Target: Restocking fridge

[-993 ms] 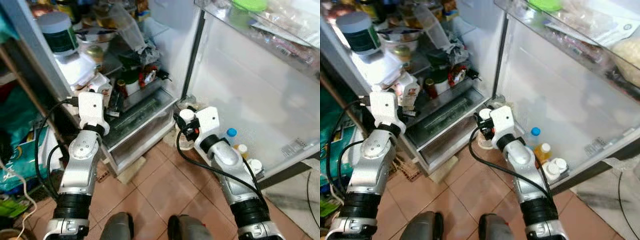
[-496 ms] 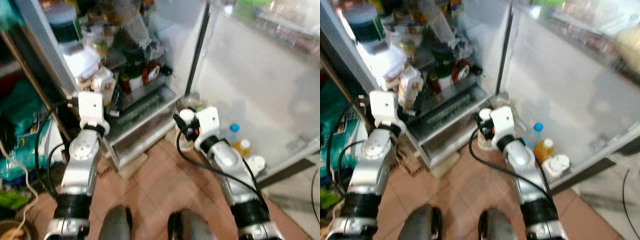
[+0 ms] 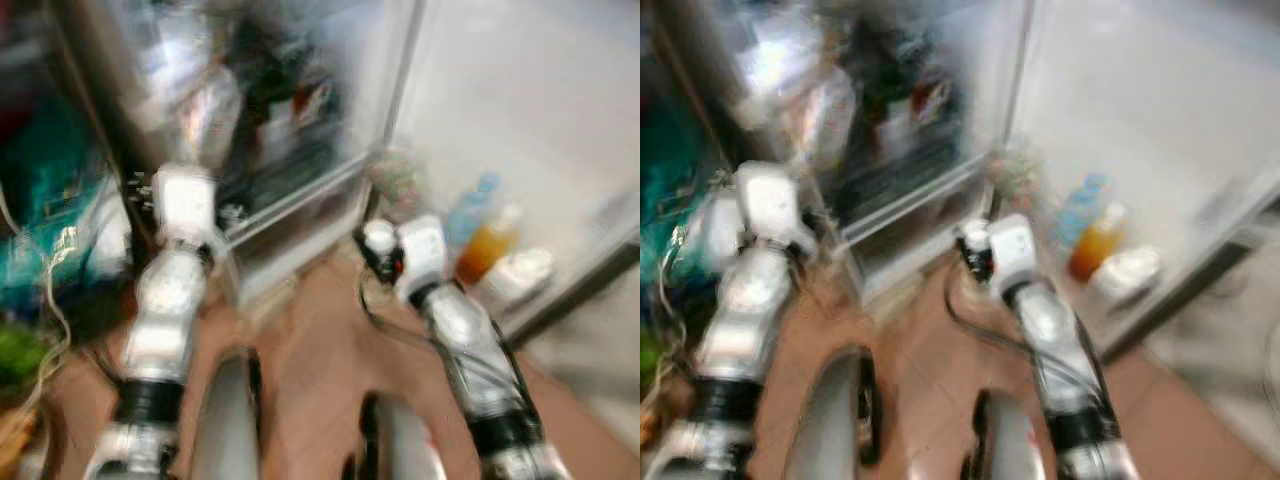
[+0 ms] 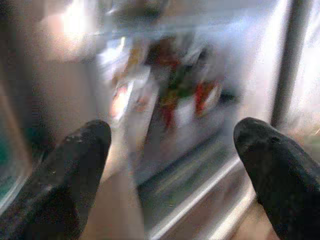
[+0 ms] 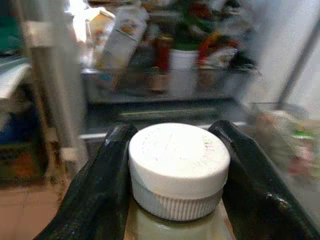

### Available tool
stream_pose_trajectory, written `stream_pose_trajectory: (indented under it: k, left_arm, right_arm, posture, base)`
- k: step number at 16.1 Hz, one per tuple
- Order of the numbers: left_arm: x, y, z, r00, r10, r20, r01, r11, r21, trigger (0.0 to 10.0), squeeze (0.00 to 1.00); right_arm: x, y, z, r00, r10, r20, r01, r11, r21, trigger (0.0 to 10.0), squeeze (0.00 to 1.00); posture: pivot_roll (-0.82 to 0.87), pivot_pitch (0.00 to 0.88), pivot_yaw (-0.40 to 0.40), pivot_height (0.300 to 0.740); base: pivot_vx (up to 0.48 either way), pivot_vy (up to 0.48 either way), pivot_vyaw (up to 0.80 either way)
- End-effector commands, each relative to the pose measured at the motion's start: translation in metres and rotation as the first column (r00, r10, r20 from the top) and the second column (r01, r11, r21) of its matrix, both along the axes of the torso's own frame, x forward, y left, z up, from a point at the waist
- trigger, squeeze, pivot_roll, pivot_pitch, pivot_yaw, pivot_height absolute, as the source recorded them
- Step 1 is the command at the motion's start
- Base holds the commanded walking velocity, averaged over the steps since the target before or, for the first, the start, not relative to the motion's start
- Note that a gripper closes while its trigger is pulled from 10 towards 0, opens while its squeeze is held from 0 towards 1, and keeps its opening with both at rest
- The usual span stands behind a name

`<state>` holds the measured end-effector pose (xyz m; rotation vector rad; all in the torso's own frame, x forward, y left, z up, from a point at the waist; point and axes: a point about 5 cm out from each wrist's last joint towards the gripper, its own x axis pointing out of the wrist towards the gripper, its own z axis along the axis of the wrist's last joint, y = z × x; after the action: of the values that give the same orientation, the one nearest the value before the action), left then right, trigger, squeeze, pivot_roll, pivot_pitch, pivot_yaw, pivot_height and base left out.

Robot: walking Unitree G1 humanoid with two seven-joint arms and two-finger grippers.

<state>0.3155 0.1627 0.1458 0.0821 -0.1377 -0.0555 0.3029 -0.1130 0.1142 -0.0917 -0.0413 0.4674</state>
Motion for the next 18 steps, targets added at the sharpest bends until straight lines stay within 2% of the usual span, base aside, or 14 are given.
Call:
stream_pose_trajectory:
  k: [1, 4, 10, 18]
  left_arm:
    - [0.0, -0.002, -0.003, 1.0, -0.002, -0.019, 0.002, 1.0, 0.006, 10.0, 0.0]
    - [0.001, 0.002, -0.004, 1.0, 0.017, -0.016, -0.017, 1.0, 0.011, 10.0, 0.0]
    - [0.001, 0.003, -0.002, 1.0, 0.027, -0.005, -0.027, 1.0, 0.009, 10.0, 0.0]
    - [0.003, 0.002, -0.002, 1.0, 0.023, -0.002, -0.023, 1.0, 0.004, 10.0, 0.0]
  right_arm:
    - [-0.001, 0.001, 0.004, 1.0, 0.002, 0.019, -0.002, 1.0, 0.013, 10.0, 0.0]
    - [0.0, 0.002, 0.006, 1.0, 0.005, 0.03, -0.005, 1.0, 0.018, 10.0, 0.0]
    - [0.001, 0.008, 0.015, 0.997, 0.022, 0.072, -0.026, 0.998, 0.056, 10.0, 0.0]
    - [0.002, 0.007, 0.02, 0.995, 0.014, 0.099, -0.019, 0.998, 0.055, 10.0, 0.0]
  posture:
    - [0.01, 0.131, -0.023, 0.62]
    - [0.01, 0.131, -0.023, 0.62]
    - [0.01, 0.131, -0.023, 0.62]
    - [0.01, 0.132, -0.019, 0.62]
  base:
    - [0.0, 0.0, 0.0]
    - [0.097, 0.0, 0.0]
    - [0.376, 0.0, 0.0]
    - [0.387, 0.0, 0.0]
